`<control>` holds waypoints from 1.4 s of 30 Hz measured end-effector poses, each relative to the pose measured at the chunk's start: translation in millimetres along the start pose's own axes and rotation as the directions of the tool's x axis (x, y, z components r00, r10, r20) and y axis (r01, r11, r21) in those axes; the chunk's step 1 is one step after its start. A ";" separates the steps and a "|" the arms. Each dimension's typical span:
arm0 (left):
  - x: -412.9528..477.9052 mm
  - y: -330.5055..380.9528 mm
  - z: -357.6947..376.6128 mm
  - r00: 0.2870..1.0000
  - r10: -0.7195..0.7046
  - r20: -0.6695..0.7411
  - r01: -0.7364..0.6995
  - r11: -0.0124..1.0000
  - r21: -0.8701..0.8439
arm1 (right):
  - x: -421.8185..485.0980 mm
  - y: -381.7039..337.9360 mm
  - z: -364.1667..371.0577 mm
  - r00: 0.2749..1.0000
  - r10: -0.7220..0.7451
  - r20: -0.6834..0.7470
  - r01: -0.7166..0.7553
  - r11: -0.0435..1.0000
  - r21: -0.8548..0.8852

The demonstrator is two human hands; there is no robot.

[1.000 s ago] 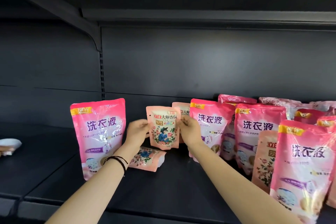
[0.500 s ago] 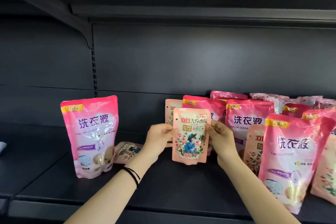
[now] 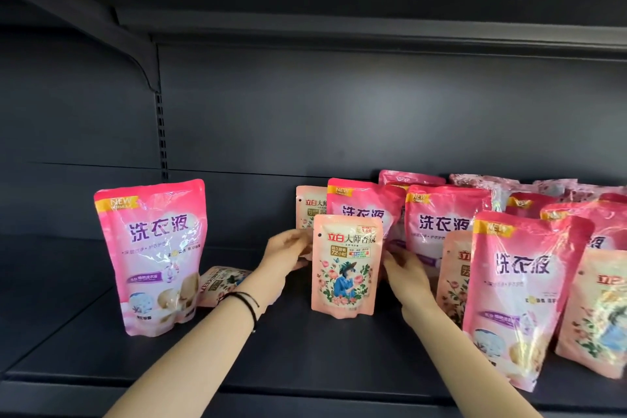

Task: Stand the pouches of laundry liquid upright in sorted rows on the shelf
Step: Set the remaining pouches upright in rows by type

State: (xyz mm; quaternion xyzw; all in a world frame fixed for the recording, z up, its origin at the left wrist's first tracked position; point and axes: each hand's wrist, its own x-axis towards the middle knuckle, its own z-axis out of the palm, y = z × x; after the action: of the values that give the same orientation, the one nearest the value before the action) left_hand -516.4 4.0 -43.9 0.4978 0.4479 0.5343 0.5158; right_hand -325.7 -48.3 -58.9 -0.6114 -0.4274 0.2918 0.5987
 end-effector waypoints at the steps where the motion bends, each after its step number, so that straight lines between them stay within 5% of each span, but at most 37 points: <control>1: 5.1 0.1 4.1 0.999 -0.037 0.022 0.037 0.999 -0.020 | 0.5 -0.6 1.0 1.000 0.000 0.016 -0.001 1.000 0.017; 8: 23.4 -0.2 26.0 0.983 -0.182 0.031 0.184 0.961 -0.206 | 18.5 5.2 9.5 0.988 0.153 -0.001 -0.151 0.979 0.140; 13: 27.7 1.8 18.2 0.991 -0.129 -0.045 0.116 0.969 -0.216 | 31.9 -2.4 17.3 0.975 0.214 0.057 -0.220 0.968 0.118; 26: 53.8 4.1 -5.2 0.987 -0.052 -0.155 0.024 0.983 -0.180 | 36.4 -19.3 38.2 0.854 0.242 0.461 -0.340 0.930 0.142; 34: 34.6 14.8 -21.1 0.975 0.119 -0.187 -0.076 0.972 0.224 | 30.7 -19.1 24.5 0.929 0.224 0.293 -0.284 0.942 0.179; 37: -1.4 14.2 -33.0 0.986 0.156 -0.052 -0.134 0.946 0.296 | 15.5 -11.2 8.3 0.941 0.224 0.253 -0.299 0.901 0.313; 42: -47.9 0.3 -32.6 0.993 0.069 0.093 -0.091 0.963 0.253 | -12.8 0.6 -12.9 0.962 0.121 0.244 -0.164 0.973 0.160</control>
State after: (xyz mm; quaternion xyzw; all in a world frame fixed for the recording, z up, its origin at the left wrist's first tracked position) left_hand -550.1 -42.7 -50.2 0.6001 0.4710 0.4707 0.4433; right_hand -320.3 -65.7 -60.0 -0.5460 -0.4214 0.4411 0.5742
